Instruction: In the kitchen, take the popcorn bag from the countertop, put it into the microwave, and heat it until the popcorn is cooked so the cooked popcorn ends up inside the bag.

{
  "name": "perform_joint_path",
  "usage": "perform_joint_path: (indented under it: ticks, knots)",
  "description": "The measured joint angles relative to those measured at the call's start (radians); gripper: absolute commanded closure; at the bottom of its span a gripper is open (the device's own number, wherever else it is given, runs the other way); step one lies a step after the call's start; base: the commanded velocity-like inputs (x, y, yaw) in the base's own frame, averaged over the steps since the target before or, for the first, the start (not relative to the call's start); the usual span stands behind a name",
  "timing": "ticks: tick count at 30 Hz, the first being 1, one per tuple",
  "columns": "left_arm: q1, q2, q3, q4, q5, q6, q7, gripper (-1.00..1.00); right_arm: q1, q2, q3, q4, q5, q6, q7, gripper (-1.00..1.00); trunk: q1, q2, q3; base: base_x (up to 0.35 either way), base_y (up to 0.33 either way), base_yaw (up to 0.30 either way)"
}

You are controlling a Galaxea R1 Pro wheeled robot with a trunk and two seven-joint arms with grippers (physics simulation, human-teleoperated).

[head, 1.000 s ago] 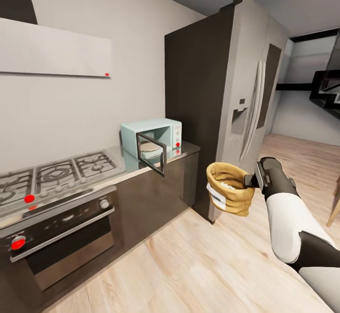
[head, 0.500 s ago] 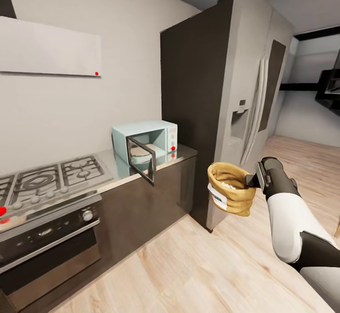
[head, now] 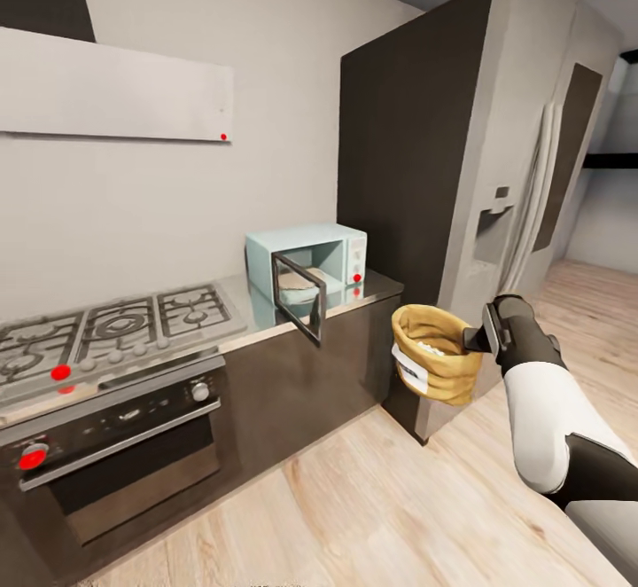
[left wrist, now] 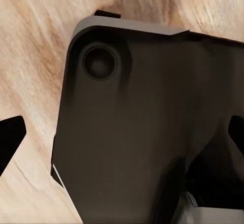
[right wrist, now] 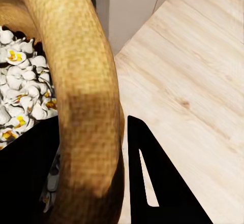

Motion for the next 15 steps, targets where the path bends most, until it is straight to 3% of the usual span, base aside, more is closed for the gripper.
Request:
perform_joint_path:
  ticks: [5,15]
  knots:
    - [0.000,-0.001,0.000,-0.001,0.000,0.000,0.001,-1.00,0.000,-0.001,0.000,0.000,-0.001,0.000,0.000,1.00,0.000,0.000,-0.005,0.000,-0.046,0.230]
    - [0.000,0.000,0.000,-0.001,0.000,0.000,0.001,-1.00,0.000,-0.001,0.000,0.000,0.000,0.000,0.000,1.00,0.000,0.000,-0.014,0.000,-0.251,0.230]
